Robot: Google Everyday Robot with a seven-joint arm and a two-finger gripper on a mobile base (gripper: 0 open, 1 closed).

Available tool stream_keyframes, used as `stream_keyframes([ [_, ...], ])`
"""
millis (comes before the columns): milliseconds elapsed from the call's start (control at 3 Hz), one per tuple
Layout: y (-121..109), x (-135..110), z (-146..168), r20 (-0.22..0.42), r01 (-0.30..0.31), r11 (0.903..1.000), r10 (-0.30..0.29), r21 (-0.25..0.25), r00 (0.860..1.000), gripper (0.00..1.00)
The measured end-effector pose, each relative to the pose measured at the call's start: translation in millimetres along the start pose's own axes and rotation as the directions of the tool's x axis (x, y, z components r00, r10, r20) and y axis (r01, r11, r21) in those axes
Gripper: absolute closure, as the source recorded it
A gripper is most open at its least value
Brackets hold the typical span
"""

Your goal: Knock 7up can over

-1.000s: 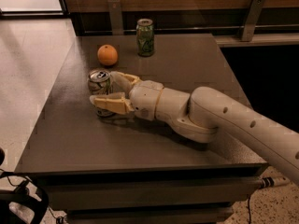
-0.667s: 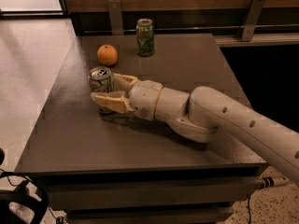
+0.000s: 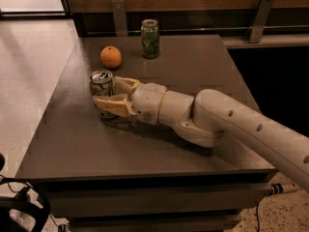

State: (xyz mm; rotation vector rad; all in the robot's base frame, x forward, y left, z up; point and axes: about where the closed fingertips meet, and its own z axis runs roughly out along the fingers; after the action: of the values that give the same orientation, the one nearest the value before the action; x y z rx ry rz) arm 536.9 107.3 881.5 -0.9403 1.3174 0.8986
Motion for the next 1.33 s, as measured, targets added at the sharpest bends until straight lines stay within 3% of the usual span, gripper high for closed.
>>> stream_keyframes([
  [667,-3.4,0.4,-0.3,-0.018,-0.007,1.0,0.007,-0.003,1.0,1.0],
  [1333,-19.5,2.8,-25.2,-0.106,-0.033,0.9993,0.035,0.02,0.994,1.0],
])
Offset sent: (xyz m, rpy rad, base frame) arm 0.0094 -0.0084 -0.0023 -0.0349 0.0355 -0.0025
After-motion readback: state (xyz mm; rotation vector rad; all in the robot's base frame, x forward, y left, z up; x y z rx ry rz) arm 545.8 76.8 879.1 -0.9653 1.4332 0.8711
